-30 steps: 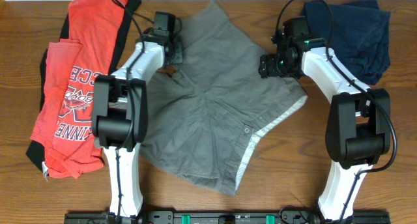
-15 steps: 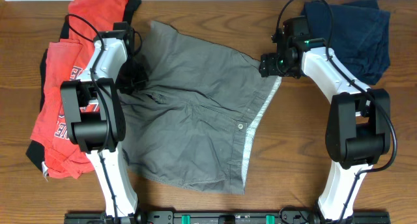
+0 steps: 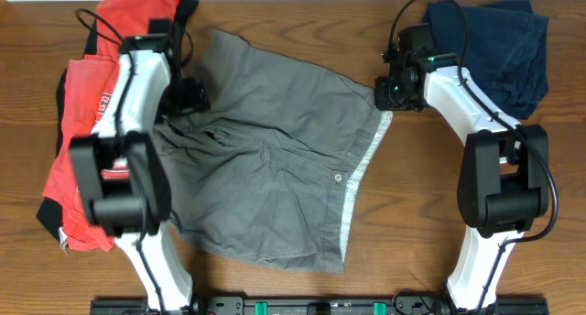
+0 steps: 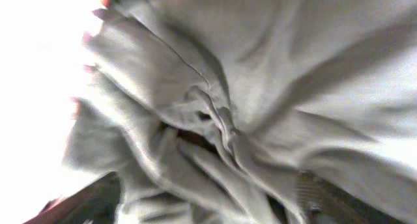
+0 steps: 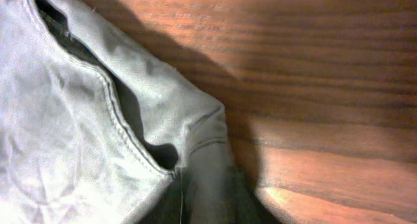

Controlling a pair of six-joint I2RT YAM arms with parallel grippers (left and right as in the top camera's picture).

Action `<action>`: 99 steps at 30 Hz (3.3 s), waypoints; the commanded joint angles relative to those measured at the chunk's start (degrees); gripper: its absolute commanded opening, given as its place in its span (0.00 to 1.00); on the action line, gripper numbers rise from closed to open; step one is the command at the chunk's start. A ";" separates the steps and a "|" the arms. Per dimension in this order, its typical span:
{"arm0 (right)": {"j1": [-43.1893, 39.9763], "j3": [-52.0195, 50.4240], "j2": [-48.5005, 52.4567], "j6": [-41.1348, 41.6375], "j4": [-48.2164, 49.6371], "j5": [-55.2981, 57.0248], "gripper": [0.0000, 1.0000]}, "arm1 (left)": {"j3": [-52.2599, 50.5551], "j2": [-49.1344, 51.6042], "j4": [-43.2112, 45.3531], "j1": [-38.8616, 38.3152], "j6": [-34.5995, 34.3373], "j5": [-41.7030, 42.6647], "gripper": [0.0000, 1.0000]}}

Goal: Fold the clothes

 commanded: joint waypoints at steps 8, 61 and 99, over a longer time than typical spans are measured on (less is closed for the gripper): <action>-0.68 0.79 0.79 -4.31 11.08 7.93 0.23 | 0.17 -10.23 2.49 -0.11 1.60 -0.42 0.98; -6.73 0.98 4.94 -11.06 27.30 9.88 0.01 | 0.04 -10.23 6.14 -0.24 1.57 -0.22 0.98; -3.67 15.52 -28.04 14.14 -36.28 3.80 0.99 | -4.66 -33.29 -16.83 -1.51 -16.46 -3.10 0.98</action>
